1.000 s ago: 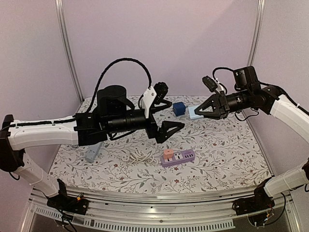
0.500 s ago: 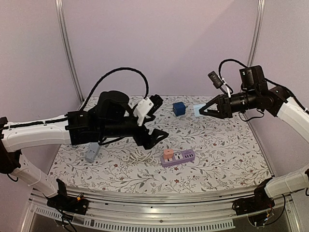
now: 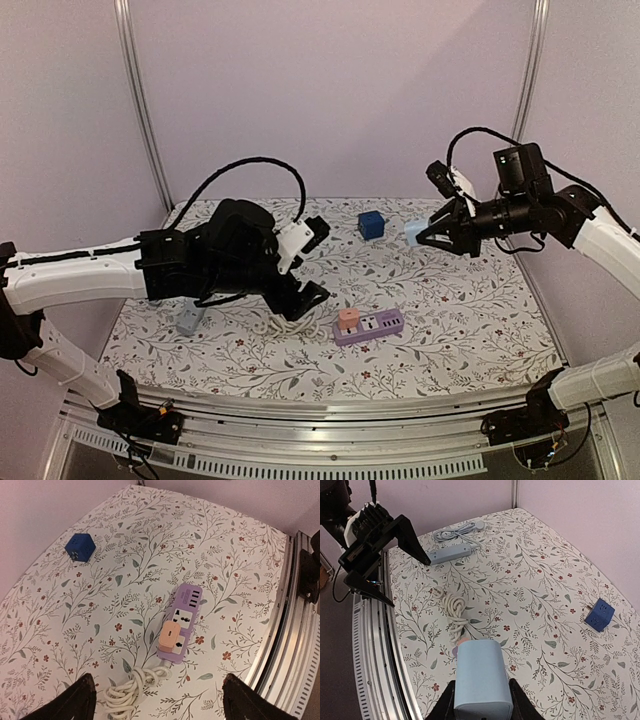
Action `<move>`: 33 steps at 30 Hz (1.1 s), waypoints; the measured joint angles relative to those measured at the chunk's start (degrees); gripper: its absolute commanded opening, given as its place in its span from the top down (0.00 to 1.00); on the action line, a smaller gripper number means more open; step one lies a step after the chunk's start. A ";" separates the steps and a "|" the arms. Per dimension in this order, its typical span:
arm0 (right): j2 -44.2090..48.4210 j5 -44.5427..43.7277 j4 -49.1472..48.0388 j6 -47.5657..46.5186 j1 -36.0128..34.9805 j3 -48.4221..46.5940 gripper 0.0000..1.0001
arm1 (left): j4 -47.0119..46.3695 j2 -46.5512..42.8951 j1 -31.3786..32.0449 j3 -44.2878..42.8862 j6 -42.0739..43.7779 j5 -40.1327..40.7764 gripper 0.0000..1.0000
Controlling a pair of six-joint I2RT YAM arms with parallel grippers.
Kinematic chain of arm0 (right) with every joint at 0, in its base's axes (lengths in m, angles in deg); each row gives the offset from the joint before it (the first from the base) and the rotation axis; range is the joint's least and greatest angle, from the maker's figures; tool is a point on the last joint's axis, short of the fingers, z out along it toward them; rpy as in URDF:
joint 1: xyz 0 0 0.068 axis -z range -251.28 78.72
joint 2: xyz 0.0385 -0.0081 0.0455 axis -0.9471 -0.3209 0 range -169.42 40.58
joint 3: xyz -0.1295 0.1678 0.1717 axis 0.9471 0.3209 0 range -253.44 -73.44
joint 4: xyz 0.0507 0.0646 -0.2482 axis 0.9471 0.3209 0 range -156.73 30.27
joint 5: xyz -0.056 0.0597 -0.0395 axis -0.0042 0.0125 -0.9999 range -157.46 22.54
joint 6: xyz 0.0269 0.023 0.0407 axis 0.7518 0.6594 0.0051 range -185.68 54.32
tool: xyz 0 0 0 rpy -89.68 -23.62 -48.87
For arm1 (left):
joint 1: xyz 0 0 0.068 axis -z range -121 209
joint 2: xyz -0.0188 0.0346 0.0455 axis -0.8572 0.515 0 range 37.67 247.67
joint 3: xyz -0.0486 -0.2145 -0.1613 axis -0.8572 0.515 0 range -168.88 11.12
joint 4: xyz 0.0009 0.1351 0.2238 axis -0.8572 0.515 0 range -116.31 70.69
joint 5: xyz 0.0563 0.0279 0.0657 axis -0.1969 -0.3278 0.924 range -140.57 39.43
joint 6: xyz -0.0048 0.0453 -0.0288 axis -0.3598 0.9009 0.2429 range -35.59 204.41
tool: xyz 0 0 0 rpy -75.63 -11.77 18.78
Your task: Insert the plug
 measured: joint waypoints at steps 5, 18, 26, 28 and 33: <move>-1.60 -4.68 0.13 -5.11 -2.69 0.07 1.00 | 1.88 0.00 0.00 0.00 0.02 0.74 0.13; -14.58 -12.33 5.35 -21.70 -9.49 -0.83 1.00 | 4.57 -5.99 -0.70 2.51 0.57 1.14 0.13; -22.29 -13.64 7.15 -27.41 -10.43 -0.85 1.00 | 5.70 -10.43 -2.12 6.73 0.61 1.05 0.13; -23.43 -14.38 6.80 -28.52 -10.91 -0.83 1.00 | 6.01 -11.02 -2.38 7.50 0.61 0.92 0.13; -25.42 -15.65 4.96 -31.30 -11.72 -0.85 1.00 | 6.38 -11.89 -2.80 8.59 0.61 0.31 0.13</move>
